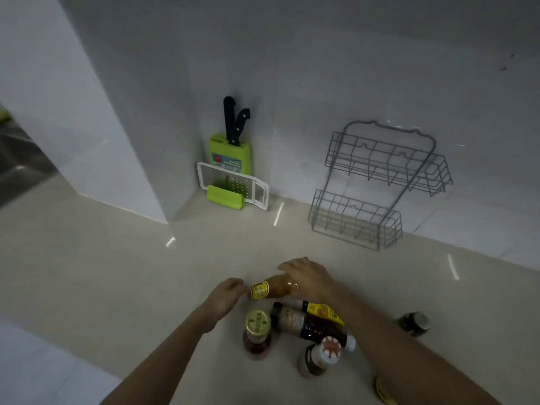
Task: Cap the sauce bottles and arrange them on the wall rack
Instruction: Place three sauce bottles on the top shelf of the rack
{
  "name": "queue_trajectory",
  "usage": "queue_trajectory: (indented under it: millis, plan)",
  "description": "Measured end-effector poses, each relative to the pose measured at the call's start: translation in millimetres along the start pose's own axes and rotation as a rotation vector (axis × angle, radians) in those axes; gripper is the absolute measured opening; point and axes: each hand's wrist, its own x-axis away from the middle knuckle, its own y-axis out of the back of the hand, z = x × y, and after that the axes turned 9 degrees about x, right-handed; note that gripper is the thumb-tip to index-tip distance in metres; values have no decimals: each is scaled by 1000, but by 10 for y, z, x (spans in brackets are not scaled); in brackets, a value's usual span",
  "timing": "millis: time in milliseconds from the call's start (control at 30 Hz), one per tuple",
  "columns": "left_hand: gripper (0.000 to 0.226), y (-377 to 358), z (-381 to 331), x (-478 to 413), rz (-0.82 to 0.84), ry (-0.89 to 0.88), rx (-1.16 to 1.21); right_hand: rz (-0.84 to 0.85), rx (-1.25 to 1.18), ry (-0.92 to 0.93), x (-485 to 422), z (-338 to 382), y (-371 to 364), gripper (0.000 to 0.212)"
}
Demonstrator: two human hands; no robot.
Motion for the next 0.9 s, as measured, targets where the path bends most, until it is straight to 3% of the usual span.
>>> queue_trajectory:
  millis: [133,267,433,533,633,767,900]
  plan:
    - [40,18,-14,-159,-2,16,-13,93,241,104,-248,38,-68,57]
    - [40,-7,-67,-256,4,25,-41,113,379,84,-354,-19,-143,50]
    - [39,11,-140,-294,-136,-77,23,-9,283,2,-298,-47,-169,49]
    - [48,22,-284,-304,-203,-99,134,-121,97,-176,-211,-122,-77,56]
    - [68,6,-438,-430,-139,-60,213,-294,-244,-382,-101,-212,43,56]
    - [58,-170,-895,-515,32,-131,217,-654,-673,-509,107,-269,378,54]
    - [54,-441,-1524,-602,147,-309,257,-1037,-981,-496,311,-361,995,51]
